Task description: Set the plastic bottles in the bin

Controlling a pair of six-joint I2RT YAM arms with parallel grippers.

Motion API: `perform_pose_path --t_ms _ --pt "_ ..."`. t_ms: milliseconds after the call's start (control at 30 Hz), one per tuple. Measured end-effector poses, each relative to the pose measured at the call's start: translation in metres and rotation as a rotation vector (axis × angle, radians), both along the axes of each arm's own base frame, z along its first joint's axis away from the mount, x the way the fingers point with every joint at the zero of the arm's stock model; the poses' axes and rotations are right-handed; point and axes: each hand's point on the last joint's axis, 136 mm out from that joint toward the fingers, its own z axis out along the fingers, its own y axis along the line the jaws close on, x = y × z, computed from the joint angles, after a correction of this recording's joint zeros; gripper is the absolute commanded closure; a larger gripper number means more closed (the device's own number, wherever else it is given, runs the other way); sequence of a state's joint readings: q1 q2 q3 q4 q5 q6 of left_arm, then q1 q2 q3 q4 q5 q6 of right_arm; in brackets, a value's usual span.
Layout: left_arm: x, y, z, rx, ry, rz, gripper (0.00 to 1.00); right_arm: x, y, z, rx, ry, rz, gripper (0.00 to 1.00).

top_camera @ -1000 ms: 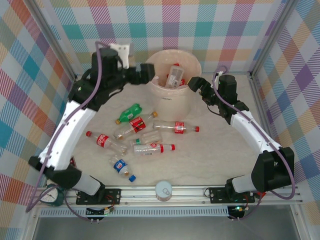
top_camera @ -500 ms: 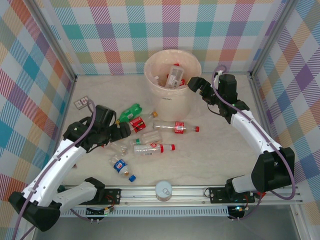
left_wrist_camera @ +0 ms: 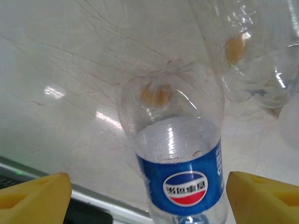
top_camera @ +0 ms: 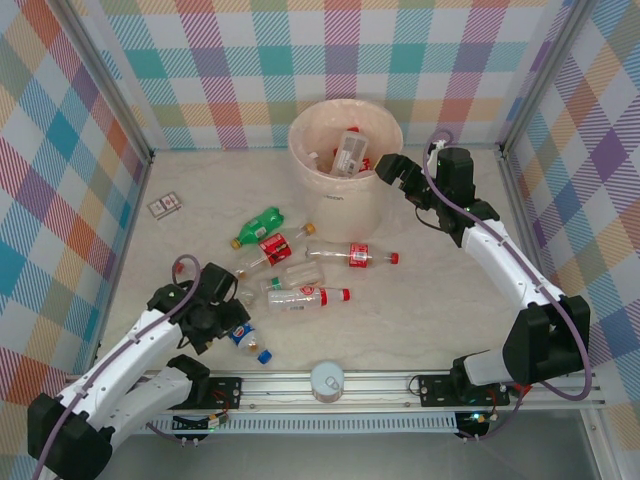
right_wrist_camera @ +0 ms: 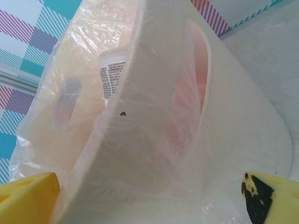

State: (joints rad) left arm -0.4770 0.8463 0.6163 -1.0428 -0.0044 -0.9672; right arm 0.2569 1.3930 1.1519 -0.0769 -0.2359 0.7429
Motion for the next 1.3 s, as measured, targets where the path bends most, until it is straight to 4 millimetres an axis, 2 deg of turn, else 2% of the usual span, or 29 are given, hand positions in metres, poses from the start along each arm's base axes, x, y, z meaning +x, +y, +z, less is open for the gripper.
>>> perform_pose_path --t_ms 233,500,967,1167,1300 --pt "0.002 -0.021 -0.026 -0.125 0.013 0.048 0.11 0.0 0.0 0.0 -0.003 -0.002 0.001 0.01" --pt "-0.005 -0.024 -0.05 -0.147 0.054 0.087 0.14 0.0 0.0 0.0 -0.003 -0.002 0.001 0.01" --pt "-0.01 -0.018 -0.056 -0.102 0.102 0.106 0.36 0.0 0.0 0.0 -0.003 -0.002 0.001 0.01" --pt "-0.008 -0.018 -0.055 -0.085 0.117 0.096 0.39 0.0 0.0 0.0 -0.003 -0.003 0.001 0.01" --pt "0.002 -0.023 -0.048 -0.1 0.085 0.078 0.4 0.0 0.0 0.0 -0.003 -0.003 0.002 0.01"
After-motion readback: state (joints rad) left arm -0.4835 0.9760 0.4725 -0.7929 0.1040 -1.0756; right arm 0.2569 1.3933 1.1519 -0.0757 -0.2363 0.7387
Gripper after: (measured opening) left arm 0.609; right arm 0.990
